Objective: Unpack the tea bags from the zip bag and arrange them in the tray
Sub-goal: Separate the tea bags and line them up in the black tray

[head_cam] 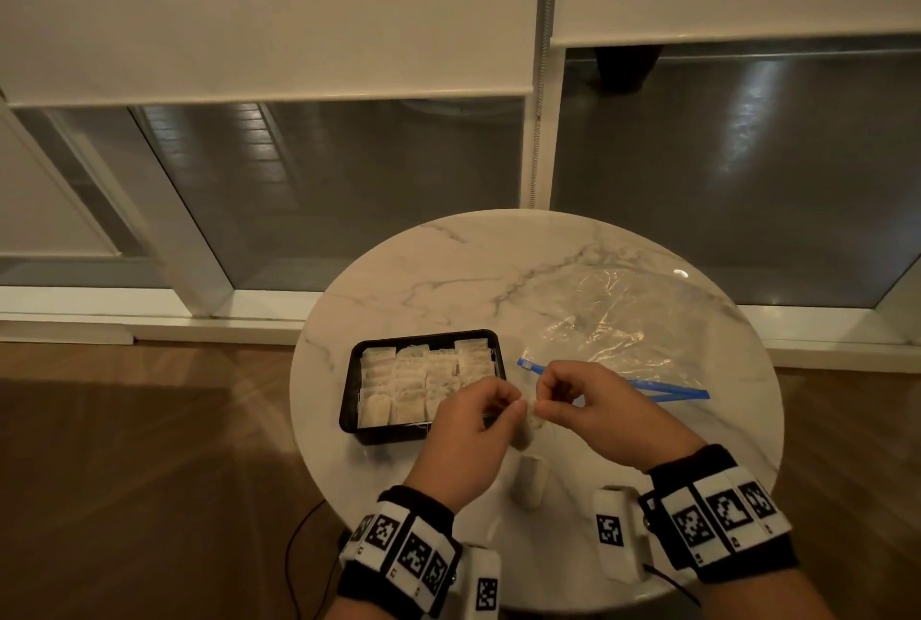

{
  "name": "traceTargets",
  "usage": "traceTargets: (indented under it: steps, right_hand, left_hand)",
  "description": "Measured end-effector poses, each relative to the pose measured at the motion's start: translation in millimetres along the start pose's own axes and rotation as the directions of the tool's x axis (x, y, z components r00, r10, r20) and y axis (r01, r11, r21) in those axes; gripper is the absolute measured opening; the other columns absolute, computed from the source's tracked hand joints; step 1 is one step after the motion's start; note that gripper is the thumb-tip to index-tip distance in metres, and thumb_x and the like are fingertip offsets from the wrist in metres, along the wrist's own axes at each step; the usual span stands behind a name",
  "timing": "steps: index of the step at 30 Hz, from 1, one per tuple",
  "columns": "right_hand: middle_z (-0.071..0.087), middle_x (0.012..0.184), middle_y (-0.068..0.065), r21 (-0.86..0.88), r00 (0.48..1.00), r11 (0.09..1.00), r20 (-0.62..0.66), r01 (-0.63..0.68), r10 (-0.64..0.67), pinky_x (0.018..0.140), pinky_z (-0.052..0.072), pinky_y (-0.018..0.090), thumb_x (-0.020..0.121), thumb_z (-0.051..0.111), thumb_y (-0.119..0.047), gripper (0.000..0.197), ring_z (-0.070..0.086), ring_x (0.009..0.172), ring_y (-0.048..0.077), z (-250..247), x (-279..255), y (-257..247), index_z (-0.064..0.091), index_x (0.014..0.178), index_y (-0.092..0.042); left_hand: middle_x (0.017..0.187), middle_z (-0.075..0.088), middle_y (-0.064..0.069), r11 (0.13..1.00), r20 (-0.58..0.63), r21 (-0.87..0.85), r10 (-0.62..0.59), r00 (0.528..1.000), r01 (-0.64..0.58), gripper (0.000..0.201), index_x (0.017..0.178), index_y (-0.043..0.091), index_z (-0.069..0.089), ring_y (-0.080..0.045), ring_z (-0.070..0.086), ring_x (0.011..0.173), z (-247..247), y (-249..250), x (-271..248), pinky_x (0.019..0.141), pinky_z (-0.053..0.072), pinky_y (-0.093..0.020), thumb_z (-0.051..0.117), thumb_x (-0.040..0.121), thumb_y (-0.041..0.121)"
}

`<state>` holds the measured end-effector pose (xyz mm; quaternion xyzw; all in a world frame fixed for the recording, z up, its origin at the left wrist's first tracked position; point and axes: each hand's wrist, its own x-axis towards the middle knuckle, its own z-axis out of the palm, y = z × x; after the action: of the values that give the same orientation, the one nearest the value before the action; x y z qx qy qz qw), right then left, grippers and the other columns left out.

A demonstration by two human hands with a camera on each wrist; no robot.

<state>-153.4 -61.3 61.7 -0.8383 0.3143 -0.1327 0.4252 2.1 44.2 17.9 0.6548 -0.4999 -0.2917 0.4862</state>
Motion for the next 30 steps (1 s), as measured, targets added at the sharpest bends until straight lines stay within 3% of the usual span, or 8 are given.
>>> traceTargets:
  steps: [3, 5, 10, 13, 16, 22, 25, 30]
  right_hand:
    - [0.068, 0.086, -0.007, 0.013, 1.0, 1.0, -0.021, 0.013, -0.013, 0.073, 0.049, 0.018, 0.091, 0.069, -0.031, 0.004, 0.061, 0.079, 0.002, 6, 1, -1, 0.068, 0.089, -0.029]
    - [0.069, 0.083, -0.008, 0.017, 0.997, 1.0, -0.077, 0.01, -0.009, 0.076, 0.052, 0.022, 0.091, 0.069, -0.028, 0.007, 0.062, 0.079, 0.004, 10, 5, 3, 0.069, 0.084, -0.03]
    - [0.067, 0.078, -0.011, -0.015, 0.951, 0.999, -0.308, -0.032, 0.026, 0.068, 0.044, 0.018, 0.09, 0.071, -0.022, 0.015, 0.061, 0.078, 0.004, 19, 19, 7, 0.067, 0.077, -0.029]
    - [0.068, 0.075, -0.008, 0.069, 0.972, 0.997, -0.232, -0.032, 0.048, 0.064, 0.044, 0.019, 0.09, 0.071, -0.025, 0.012, 0.062, 0.072, 0.006, 26, 25, 8, 0.068, 0.079, -0.026]
    - [0.07, 0.079, -0.002, 0.103, 0.971, 0.992, -0.22, -0.076, 0.097, 0.058, 0.045, 0.024, 0.096, 0.063, -0.025, 0.012, 0.066, 0.073, 0.015, 31, 32, 12, 0.062, 0.084, -0.024]
    - [0.065, 0.085, -0.001, 0.075, 0.98, 0.992, -0.159, -0.106, 0.116, 0.065, 0.054, 0.035, 0.102, 0.051, -0.027, 0.013, 0.062, 0.079, 0.014, 39, 45, 11, 0.052, 0.09, -0.023]
    - [0.062, 0.083, -0.002, 0.04, 0.98, 0.992, -0.158, -0.116, 0.121, 0.068, 0.054, 0.037, 0.103, 0.05, -0.028, 0.014, 0.054, 0.072, 0.011, 44, 53, 10, 0.052, 0.09, -0.025]
    - [0.06, 0.08, -0.005, 0.024, 0.986, 0.994, -0.125, -0.106, 0.109, 0.061, 0.05, 0.03, 0.103, 0.049, -0.029, 0.015, 0.053, 0.067, 0.008, 54, 68, 6, 0.05, 0.088, -0.029]
  left_hand:
    - [0.086, 0.075, 0.007, 1.0, -0.01, -0.019, 0.007, 1.0, -0.007, 0.01, 0.093, 0.025, 0.07, -0.008, 0.072, 0.083, -1, 0, -3, 0.081, 0.059, -0.032, 0.063, 0.099, 0.027]
    - [0.087, 0.074, 0.01, 1.0, -0.037, -0.013, 0.007, 0.999, -0.008, 0.009, 0.093, 0.026, 0.07, -0.004, 0.07, 0.085, -1, -1, -4, 0.079, 0.056, -0.024, 0.063, 0.099, 0.028]
    - [0.087, 0.068, 0.01, 0.991, -0.116, 0.093, -0.081, 0.99, 0.092, 0.01, 0.092, 0.029, 0.064, -0.003, 0.064, 0.082, -7, -14, -4, 0.079, 0.055, -0.029, 0.059, 0.1, 0.025]
    - [0.096, 0.064, 0.013, 0.914, -0.144, 0.361, -0.139, 0.98, 0.183, 0.012, 0.1, 0.03, 0.064, -0.004, 0.061, 0.089, -17, -27, -5, 0.085, 0.055, -0.032, 0.055, 0.099, 0.037]
    - [0.108, 0.059, 0.012, 0.708, -0.174, 0.678, -0.107, 0.979, 0.198, 0.022, 0.109, 0.029, 0.065, -0.009, 0.052, 0.103, -26, -42, -11, 0.095, 0.047, -0.032, 0.049, 0.099, 0.041]
    - [0.118, 0.057, 0.014, 0.631, -0.24, 0.738, -0.086, 0.967, 0.239, 0.027, 0.118, 0.033, 0.061, -0.01, 0.049, 0.115, -39, -59, -13, 0.102, 0.038, -0.029, 0.047, 0.098, 0.045]
    - [0.127, 0.056, 0.015, 0.555, -0.221, 0.793, -0.122, 0.968, 0.251, 0.037, 0.124, 0.037, 0.059, -0.01, 0.046, 0.124, -42, -62, -9, 0.118, 0.023, -0.038, 0.039, 0.098, 0.054]
    - [0.128, 0.057, 0.011, 0.474, -0.146, 0.849, -0.212, 0.966, 0.232, 0.055, 0.124, 0.04, 0.059, -0.015, 0.046, 0.126, -38, -68, -5, 0.123, 0.006, -0.053, 0.023, 0.094, 0.068]
